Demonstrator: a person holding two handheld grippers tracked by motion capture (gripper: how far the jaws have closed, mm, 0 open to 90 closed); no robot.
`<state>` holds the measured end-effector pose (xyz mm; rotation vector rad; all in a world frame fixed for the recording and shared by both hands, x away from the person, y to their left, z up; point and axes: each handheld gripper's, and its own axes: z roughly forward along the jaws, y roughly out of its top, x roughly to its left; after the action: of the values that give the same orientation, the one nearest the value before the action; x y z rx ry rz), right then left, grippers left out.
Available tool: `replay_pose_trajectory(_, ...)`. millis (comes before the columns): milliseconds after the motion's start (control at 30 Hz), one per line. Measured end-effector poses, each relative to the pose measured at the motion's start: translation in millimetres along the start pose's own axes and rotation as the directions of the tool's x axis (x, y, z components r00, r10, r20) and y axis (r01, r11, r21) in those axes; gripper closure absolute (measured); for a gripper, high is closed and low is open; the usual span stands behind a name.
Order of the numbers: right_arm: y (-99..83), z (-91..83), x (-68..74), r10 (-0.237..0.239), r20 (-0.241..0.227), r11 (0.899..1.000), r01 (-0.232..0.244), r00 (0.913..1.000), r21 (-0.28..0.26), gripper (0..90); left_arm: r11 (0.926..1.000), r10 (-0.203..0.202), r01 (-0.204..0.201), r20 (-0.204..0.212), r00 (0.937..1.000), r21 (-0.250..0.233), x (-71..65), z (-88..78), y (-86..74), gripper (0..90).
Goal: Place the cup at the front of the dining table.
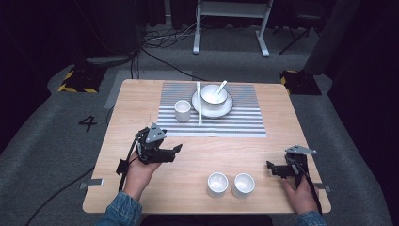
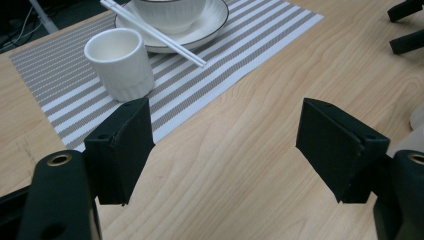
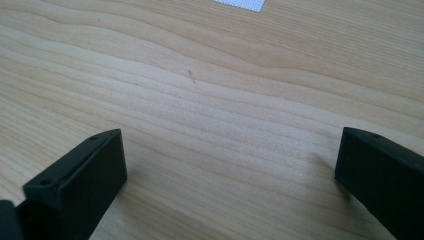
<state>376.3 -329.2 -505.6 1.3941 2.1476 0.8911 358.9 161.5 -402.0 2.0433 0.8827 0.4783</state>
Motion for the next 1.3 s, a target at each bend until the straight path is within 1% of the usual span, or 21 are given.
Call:
replay_pose_trajectory(67,0.0,0.0,0.0,0.0,0.0,1.0,0.0,1.0,0.0,0.1,0.9998,0.007,-0.007,-0.01,0.9999,0.016,-2.5,-4.0,-4.1,23.1)
replay_pose_trajectory(100,0.0,0.0,0.0,0.0,0.0,1.0,0.0,1.0,0.0,0.1,0.9995,0.017,-0.016,-0.019,0.9997,0.027,-6.7,-7.6,-8.5,23.1)
replay_pose_trajectory(133,0.0,0.0,0.0,0.0,0.0,1.0,0.0,1.0,0.0,0.1,0.9995,0.017,-0.016,-0.019,0.9997,0.027,-6.7,-7.6,-8.5,23.1)
replay_pose_trajectory(233,0.0,0.0,0.0,0.0,0.0,1.0,0.0,1.0,0.0,0.1,0.999,0.028,-0.027,-0.009,0.9996,0.037,-11.1,-13.1,-15.3,23.1)
replay_pose_trajectory(300,0.0,0.0,0.0,0.0,0.0,1.0,0.0,1.0,0.0,0.1,0.9976,0.043,-0.043,-0.014,0.999,0.054,-13.3,-17.5,-22.0,23.1)
replay_pose_trajectory(367,0.0,0.0,0.0,0.0,0.0,1.0,0.0,1.0,0.0,0.1,0.9978,0.039,-0.039,-0.015,0.9991,0.054,-13.8,-18.8,-24.5,23.1)
replay_pose_trajectory(433,0.0,0.0,0.0,0.0,0.0,1.0,0.0,1.0,0.0,0.1,0.9982,0.036,-0.034,-0.024,0.9991,0.05,-15.5,-23.0,-32.2,23.2)
replay_pose_trajectory(500,0.0,0.0,0.0,0.0,0.0,1.0,0.0,1.0,0.0,0.1,0.9982,0.036,-0.035,-0.028,0.9989,0.049,-16.4,-24.8,-34.9,23.2)
replay_pose_trajectory(567,0.0,0.0,0.0,0.0,0.0,1.0,0.0,1.0,0.0,0.1,0.999,0.028,-0.027,-0.033,0.9991,0.037,-18.8,-27.9,-41.3,23.6)
replay_pose_trajectory(633,0.0,0.0,0.0,0.0,0.0,1.0,0.0,1.0,0.0,0.0,0.9977,0.03,-0.029,-0.01,0.9995,0.061,-20.8,-29.2,-45.8,23.6)
replay_pose_trajectory(700,0.0,0.0,0.0,0.0,0.0,1.0,0.0,1.0,0.0,0.1,0.9972,0.036,-0.036,-0.012,0.9993,0.066,-23.0,-32.0,-50.4,23.6)
replay_pose_trajectory(733,0.0,0.0,0.0,0.0,0.0,1.0,0.0,1.0,0.0,0.1,0.997,0.036,-0.036,-0.006,0.9993,0.069,-24.6,-33.6,-54.6,23.6)
replay_pose_trajectory(833,0.0,0.0,0.0,0.0,0.0,1.0,0.0,1.0,0.0,0.1,0.9965,0.039,-0.038,-0.002,0.9992,0.074,-26.2,-33.9,-59.1,23.6)
replay_pose_trajectory(967,0.0,0.0,0.0,0.0,0.0,1.0,0.0,1.0,0.0,0.1,0.9945,0.038,-0.039,0.012,0.9992,0.097,-29.2,-32.0,-72.1,23.5)
replay_pose_trajectory(1000,0.0,0.0,0.0,0.0,0.0,1.0,0.0,1.0,0.0,0.1,0.9945,0.038,-0.039,0.012,0.9992,0.097,-29.2,-32.0,-72.1,23.5)
replay_pose_trajectory(1067,0.0,0.0,0.0,0.0,0.0,1.0,0.0,1.0,0.0,0.1,0.9948,0.039,-0.04,0.013,0.9992,0.093,-29.8,-30.1,-79.0,23.5)
replay_pose_trajectory(1167,0.0,0.0,0.0,0.0,0.0,1.0,0.0,1.0,0.0,0.1,0.9945,0.039,-0.04,0.016,0.9991,0.097,-29.8,-27.4,-83.3,23.4)
replay_pose_trajectory(1200,0.0,0.0,0.0,0.0,0.0,1.0,0.0,1.0,0.0,0.1,0.9932,0.042,-0.044,0.023,0.9989,0.108,-29.9,-25.1,-85.3,23.4)
replay_pose_trajectory(1300,0.0,0.0,0.0,0.0,0.0,1.0,0.0,1.0,0.0,0.1,0.9902,0.045,-0.048,0.025,0.9987,0.132,-30.3,-20.0,-89.0,23.2)
